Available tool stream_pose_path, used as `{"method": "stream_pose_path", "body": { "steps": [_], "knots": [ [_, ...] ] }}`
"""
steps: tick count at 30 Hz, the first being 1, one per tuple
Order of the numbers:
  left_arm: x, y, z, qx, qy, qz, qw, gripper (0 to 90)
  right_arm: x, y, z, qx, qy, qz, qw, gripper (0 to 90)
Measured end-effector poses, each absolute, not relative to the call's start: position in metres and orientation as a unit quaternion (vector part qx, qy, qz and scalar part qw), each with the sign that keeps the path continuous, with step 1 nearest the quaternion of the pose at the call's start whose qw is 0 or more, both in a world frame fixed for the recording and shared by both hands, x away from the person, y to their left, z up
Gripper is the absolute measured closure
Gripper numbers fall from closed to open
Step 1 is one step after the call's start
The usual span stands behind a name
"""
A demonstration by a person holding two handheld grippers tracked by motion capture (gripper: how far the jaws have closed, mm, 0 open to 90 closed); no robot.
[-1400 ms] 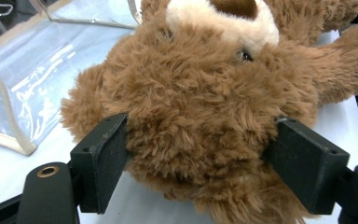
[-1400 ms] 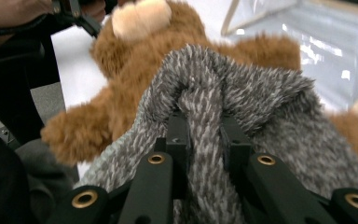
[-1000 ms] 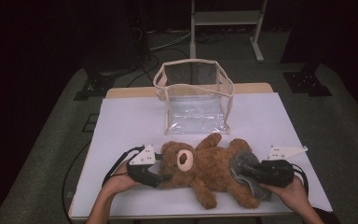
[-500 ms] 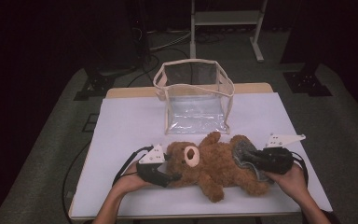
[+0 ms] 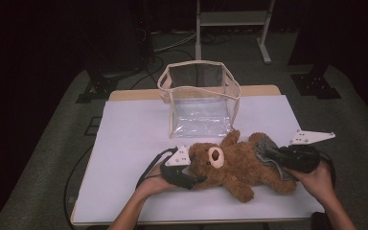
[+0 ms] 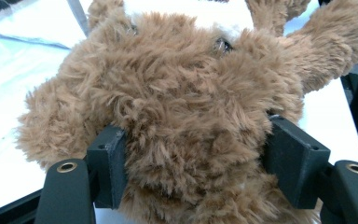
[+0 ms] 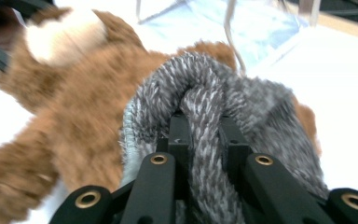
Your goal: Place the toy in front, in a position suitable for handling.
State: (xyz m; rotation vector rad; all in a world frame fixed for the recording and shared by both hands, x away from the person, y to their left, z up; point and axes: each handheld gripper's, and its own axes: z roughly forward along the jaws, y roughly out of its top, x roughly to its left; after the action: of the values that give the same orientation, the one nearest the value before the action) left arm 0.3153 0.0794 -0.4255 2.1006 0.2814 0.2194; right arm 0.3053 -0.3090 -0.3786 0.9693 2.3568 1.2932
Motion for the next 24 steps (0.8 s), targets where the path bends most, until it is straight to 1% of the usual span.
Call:
{"method": "stream_pose_path", "body": {
  "steps": [4, 7, 10, 13, 15, 16, 19, 20, 24],
  "knots": [
    [0.315, 0.081, -0.423, 0.863, 0.116, 0.1, 0.482, 27.4, 0.302, -0.291, -0.358, 0.299, 0.827, 0.458, 0.134, 78.4],
    [0.314, 0.081, -0.422, 0.865, 0.109, 0.108, 0.477, 27.0, 0.304, -0.262, -0.345, 0.259, 0.841, 0.461, 0.113, 78.4],
    [0.313, 0.083, -0.422, 0.864, 0.11, 0.114, 0.477, 26.2, 0.308, -0.232, -0.341, 0.227, 0.855, 0.456, 0.096, 78.3],
    [0.313, 0.089, -0.421, 0.866, 0.11, 0.121, 0.472, 26.2, 0.313, -0.213, -0.347, 0.216, 0.865, 0.444, 0.085, 78.2],
    [0.313, 0.094, -0.42, 0.863, 0.114, 0.118, 0.477, 27.7, 0.315, -0.21, -0.354, 0.218, 0.872, 0.43, 0.085, 78.2],
    [0.313, 0.097, -0.419, 0.862, 0.113, 0.119, 0.479, 31.2, 0.315, -0.212, -0.356, 0.222, 0.872, 0.428, 0.084, 78.2],
    [0.311, 0.099, -0.418, 0.861, 0.105, 0.115, 0.485, 37.6, 0.314, -0.224, -0.358, 0.236, 0.869, 0.427, 0.079, 78.4],
    [0.311, 0.099, -0.418, 0.863, 0.101, 0.114, 0.482, 38.2, 0.313, -0.227, -0.357, 0.241, 0.868, 0.429, 0.073, 78.4],
    [0.311, 0.098, -0.422, 0.866, 0.1, 0.111, 0.476, 38.4, 0.314, -0.228, -0.348, 0.249, 0.863, 0.434, 0.074, 78.5]
  ]
}}
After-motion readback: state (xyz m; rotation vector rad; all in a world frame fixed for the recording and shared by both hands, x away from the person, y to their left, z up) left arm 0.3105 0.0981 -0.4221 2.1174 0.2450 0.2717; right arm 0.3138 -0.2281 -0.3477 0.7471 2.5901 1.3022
